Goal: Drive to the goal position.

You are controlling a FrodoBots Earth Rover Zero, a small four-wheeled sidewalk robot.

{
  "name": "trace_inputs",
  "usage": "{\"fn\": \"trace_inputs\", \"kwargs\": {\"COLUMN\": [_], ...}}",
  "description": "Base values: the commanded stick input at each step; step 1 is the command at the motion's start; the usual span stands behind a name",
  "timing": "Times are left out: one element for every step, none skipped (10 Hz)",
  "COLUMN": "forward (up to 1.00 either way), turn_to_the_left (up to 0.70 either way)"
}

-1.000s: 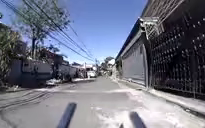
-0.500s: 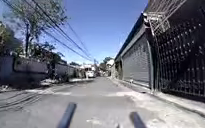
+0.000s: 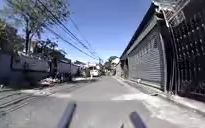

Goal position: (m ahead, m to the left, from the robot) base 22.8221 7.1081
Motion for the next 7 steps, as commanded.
{"fn": "trace_inputs", "kwargs": {"forward": [1.00,1.00,1.00,1.00,1.00,1.00,1.00], "turn_to_the_left": [0.01,-0.30,-0.40,-0.40,-0.40,-0.26,-0.05]}}
